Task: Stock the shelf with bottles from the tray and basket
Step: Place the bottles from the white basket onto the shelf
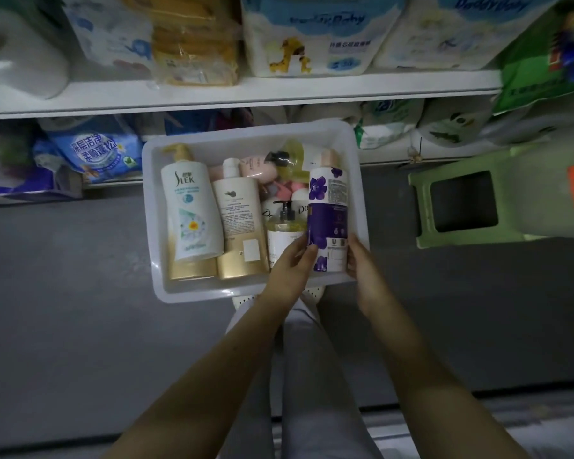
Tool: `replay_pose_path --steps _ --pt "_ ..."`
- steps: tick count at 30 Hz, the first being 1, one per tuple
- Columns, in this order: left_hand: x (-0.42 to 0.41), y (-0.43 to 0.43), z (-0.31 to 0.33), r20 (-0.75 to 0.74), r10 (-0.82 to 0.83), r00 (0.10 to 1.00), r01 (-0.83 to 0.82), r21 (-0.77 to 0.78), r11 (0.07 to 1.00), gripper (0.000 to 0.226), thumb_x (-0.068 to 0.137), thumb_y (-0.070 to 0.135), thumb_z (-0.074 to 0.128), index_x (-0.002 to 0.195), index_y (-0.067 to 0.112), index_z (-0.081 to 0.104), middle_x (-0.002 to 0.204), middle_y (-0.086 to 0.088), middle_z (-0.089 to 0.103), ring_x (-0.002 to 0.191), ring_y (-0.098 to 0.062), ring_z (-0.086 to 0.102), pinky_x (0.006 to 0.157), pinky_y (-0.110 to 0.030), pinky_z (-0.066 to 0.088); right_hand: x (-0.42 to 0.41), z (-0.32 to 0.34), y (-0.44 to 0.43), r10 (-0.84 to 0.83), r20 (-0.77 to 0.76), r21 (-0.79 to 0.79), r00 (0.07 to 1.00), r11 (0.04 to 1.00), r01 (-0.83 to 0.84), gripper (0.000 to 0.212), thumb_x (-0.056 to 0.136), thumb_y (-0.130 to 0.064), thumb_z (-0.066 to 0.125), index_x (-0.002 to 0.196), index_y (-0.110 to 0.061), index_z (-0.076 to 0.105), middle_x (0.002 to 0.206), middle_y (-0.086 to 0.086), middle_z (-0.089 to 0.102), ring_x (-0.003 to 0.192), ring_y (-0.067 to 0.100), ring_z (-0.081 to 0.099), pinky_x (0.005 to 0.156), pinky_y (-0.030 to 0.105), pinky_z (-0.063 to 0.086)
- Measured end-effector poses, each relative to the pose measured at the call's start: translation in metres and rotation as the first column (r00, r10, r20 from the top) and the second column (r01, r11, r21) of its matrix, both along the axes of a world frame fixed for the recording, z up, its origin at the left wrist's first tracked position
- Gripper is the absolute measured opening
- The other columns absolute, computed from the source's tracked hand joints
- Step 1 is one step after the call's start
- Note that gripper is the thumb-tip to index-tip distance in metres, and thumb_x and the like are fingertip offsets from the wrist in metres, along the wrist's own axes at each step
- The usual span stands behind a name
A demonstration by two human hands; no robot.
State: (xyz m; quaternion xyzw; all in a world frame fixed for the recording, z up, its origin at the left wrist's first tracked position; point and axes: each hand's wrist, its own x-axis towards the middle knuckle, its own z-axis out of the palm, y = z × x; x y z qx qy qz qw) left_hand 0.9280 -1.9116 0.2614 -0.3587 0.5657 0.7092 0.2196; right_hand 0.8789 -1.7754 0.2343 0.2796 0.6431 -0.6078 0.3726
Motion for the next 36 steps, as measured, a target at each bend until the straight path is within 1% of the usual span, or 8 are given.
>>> replay_pose_path --steps 6,10,13,18,23,26,31,36 --pt "-0.002 -0.006 -0.001 0.034 0.056 0.998 -0.056 -0.011 0.998 0.040 0.100 0.035 0.046 0.137 0.018 0.050 0.111 0.010 0.061 0.084 0.012 0.059 0.064 -0.003 0.047 -0.001 -0.001 -0.003 -0.062 0.033 0.014 0.998 0.998 0.062 0.030 0.104 -0.034 0.037 0.103 -0.015 0.061 0.085 -0.002 0.066 0.058 -0.003 0.065 0.044 0.008 0.043" --pt "-0.006 -0.014 0.001 0.089 0.089 0.992 -0.089 -0.004 0.996 0.021 0.101 0.037 0.044 0.116 0.024 0.053 0.093 0.017 0.060 0.073 0.011 0.060 0.057 -0.006 0.047 -0.002 -0.002 -0.005 -0.119 0.062 0.026 0.991 0.993 0.118 0.036 0.102 -0.040 0.039 0.111 -0.014 0.062 0.089 -0.001 0.068 0.069 0.004 0.065 0.050 0.014 0.046" --pt "-0.010 -0.015 0.003 0.091 0.083 0.992 -0.084 0.008 0.996 0.011 0.101 0.036 0.045 0.097 0.031 0.054 0.088 0.017 0.061 0.067 0.011 0.062 0.056 -0.007 0.047 0.000 -0.004 -0.006 -0.119 0.053 0.009 0.991 0.993 0.119 0.027 0.102 -0.032 0.041 0.100 -0.016 0.063 0.082 -0.002 0.071 0.062 0.001 0.068 0.048 0.012 0.047" --pt "-0.015 -0.017 0.007 0.071 0.062 0.996 -0.062 -0.004 0.998 0.014 0.101 0.036 0.045 0.090 0.037 0.054 0.086 0.017 0.062 0.073 0.006 0.061 0.061 -0.009 0.047 0.004 -0.001 -0.010 -0.185 0.049 -0.022 0.981 0.982 0.187 0.036 0.100 -0.031 0.047 0.125 -0.008 0.056 0.109 0.010 0.071 0.087 0.014 0.072 0.061 0.022 0.055" --pt "-0.023 -0.026 0.008 0.077 -0.025 0.997 0.026 -0.010 1.000 0.014 0.098 0.045 0.047 0.091 0.036 0.056 0.090 0.014 0.064 0.082 0.000 0.062 0.071 -0.018 0.049 0.007 0.001 -0.007 -0.273 0.015 -0.051 0.962 0.960 0.274 0.034 0.104 -0.036 0.036 0.111 -0.013 0.060 0.097 0.003 0.069 0.086 0.012 0.067 0.070 0.023 0.053" --pt "-0.026 -0.029 0.009 0.113 -0.116 0.987 0.119 -0.019 0.993 0.027 0.093 0.054 0.052 0.103 0.030 0.060 0.093 0.009 0.068 0.086 -0.006 0.064 0.084 -0.027 0.050 0.007 0.004 -0.010 -0.261 -0.007 -0.077 0.965 0.963 0.260 0.042 0.105 -0.040 0.029 0.110 -0.016 0.063 0.089 -0.002 0.073 0.081 0.009 0.070 0.066 0.021 0.054" --pt "-0.034 -0.025 0.011 0.153 -0.239 0.959 0.250 -0.056 0.967 0.049 0.087 0.056 0.059 0.123 0.023 0.055 0.100 0.007 0.063 0.083 -0.003 0.057 0.076 -0.023 0.043 0.010 0.009 -0.007 -0.202 -0.043 -0.017 0.978 0.979 0.202 0.059 0.103 -0.050 0.019 0.130 -0.015 0.058 0.125 0.005 0.066 0.117 0.019 0.061 0.095 0.029 0.047" --pt "-0.034 -0.018 0.007 0.216 -0.264 0.940 0.269 0.008 0.963 0.055 0.084 0.050 0.067 0.128 0.019 0.054 0.115 -0.001 0.064 0.105 -0.019 0.060 0.082 -0.029 0.047 0.013 0.010 -0.003 -0.164 -0.068 -0.015 0.984 0.986 0.163 0.060 0.102 -0.051 0.014 0.128 -0.021 0.059 0.131 0.002 0.062 0.125 0.018 0.053 0.108 0.034 0.035"
